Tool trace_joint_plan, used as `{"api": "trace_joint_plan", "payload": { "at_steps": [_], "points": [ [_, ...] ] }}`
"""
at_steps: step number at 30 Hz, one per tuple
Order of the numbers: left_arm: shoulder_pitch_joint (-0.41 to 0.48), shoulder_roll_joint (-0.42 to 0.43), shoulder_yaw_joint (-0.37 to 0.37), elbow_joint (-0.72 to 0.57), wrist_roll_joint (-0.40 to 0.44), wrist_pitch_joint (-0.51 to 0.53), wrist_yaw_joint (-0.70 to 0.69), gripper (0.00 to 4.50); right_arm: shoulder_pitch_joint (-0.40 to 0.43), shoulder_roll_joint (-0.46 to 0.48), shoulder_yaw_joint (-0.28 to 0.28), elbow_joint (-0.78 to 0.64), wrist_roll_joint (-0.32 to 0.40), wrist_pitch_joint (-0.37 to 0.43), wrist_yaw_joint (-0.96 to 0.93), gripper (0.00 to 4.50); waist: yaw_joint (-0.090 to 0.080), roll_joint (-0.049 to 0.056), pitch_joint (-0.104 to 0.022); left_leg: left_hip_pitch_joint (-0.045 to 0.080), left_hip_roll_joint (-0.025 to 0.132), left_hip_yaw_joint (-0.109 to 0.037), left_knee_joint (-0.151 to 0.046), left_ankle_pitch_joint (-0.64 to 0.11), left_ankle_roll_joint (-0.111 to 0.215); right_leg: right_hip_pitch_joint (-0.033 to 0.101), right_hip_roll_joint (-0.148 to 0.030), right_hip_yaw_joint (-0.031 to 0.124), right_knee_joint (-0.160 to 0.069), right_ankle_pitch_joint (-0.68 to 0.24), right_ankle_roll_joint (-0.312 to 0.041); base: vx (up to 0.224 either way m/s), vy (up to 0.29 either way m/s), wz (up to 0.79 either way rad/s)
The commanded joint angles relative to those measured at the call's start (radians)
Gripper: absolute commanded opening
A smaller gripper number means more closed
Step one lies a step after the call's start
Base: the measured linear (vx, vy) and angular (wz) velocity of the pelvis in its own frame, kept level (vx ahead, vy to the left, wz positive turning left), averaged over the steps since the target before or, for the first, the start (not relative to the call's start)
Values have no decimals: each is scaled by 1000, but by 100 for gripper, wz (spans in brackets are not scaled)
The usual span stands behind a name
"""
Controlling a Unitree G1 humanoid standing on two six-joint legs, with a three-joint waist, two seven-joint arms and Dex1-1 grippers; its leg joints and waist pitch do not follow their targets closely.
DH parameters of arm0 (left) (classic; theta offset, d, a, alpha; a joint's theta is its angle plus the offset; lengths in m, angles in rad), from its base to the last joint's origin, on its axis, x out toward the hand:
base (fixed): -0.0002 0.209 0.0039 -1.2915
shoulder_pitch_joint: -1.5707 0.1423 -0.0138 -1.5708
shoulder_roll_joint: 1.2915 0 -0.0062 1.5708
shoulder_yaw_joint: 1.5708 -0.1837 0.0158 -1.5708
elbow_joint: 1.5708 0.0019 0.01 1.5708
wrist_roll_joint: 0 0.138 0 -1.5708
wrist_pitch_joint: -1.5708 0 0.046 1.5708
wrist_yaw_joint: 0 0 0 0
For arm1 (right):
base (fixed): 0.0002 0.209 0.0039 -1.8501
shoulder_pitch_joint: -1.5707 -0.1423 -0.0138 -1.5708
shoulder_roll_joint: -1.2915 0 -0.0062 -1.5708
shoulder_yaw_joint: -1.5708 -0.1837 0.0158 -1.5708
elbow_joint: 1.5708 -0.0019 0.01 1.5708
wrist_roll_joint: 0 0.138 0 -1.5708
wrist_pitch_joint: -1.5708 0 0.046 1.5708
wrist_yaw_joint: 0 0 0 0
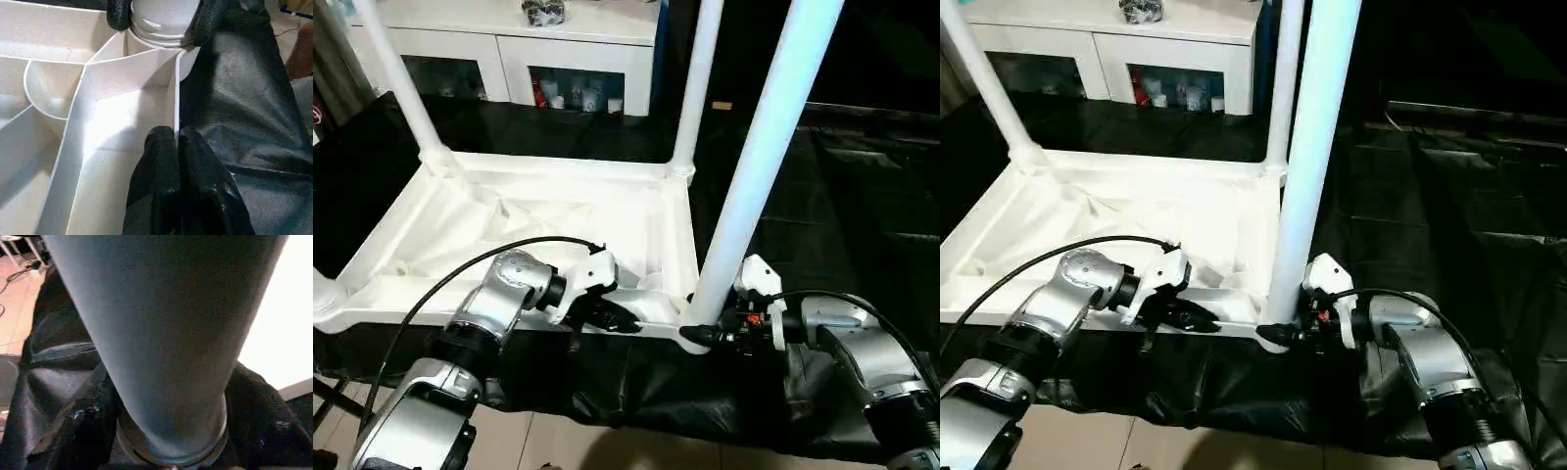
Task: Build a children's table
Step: Rotate leg to tighten
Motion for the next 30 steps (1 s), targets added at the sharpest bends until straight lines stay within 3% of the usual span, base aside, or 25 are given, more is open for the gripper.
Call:
{"api": "trace_joint_plan", "payload": {
  "at_steps": [1,9,12,17,22,27,30],
  "points": [
    [-20,-12,5,-31,-36,-18,9,0,24,14,84,-25,13,16,69,269,1,-8,-49,-2,42,-9,-59,-146,78,48,-76,56,-69,-186,-208,0,0,0],
    [-17,-32,22,-28,-48,-4,34,0,49,39,74,-43,24,36,47,265,3,-6,-48,-2,42,-8,-58,-141,78,48,-77,57,-69,-180,-208,0,0,0],
    [-28,-83,31,-3,-26,9,157,0,44,120,26,11,4,-9,-117,265,3,-6,-48,-1,42,-8,-58,-150,70,47,-78,58,-70,-190,-207,0,0,0],
    [-46,-127,38,32,2,22,273,0,8,198,-26,99,-33,-23,-302,264,-17,-7,-40,5,35,-17,-69,-245,20,42,-79,53,-93,-397,-149,0,0,0],
    [-71,-238,50,62,15,43,440,0,-47,356,-99,209,-41,-21,-559,264,-32,-7,-43,3,35,-16,-67,-224,21,40,-77,58,-90,-342,-159,0,0,0],
    [-73,-308,41,60,45,50,555,0,-104,468,-138,309,-66,-45,-764,264,-37,-4,-47,0,32,-12,-63,-170,36,44,-76,59,-81,-257,-179,0,0,0],
    [-61,-328,35,44,54,51,584,0,-134,501,-136,351,-87,-104,-802,264,-39,-3,-48,-2,31,-11,-62,-158,48,44,-75,59,-78,-226,-186,0,0,0]
  ]
}}
